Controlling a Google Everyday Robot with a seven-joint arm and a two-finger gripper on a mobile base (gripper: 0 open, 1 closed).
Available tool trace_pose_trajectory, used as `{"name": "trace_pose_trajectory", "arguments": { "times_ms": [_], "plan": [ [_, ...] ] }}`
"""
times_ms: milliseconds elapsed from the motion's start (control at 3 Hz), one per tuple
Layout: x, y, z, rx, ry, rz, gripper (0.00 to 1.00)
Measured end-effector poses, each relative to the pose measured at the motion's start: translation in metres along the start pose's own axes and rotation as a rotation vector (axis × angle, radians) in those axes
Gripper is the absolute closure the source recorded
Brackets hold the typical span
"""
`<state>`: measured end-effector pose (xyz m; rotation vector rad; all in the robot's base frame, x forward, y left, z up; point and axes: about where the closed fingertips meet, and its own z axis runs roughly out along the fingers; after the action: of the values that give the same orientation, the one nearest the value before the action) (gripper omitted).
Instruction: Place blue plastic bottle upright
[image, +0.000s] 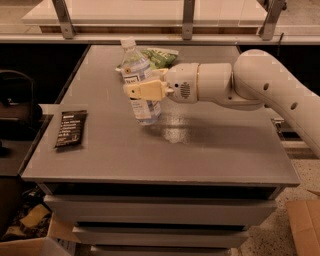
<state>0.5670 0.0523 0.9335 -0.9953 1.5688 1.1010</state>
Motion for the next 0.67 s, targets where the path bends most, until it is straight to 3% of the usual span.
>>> {"name": "trace_pose_trajectory", "arguments": {
  "times_ms": [667],
  "plan": [
    [0.0096, 0.0096, -0.0022, -0.049, -0.043, -0.059, 1.0]
  ]
}}
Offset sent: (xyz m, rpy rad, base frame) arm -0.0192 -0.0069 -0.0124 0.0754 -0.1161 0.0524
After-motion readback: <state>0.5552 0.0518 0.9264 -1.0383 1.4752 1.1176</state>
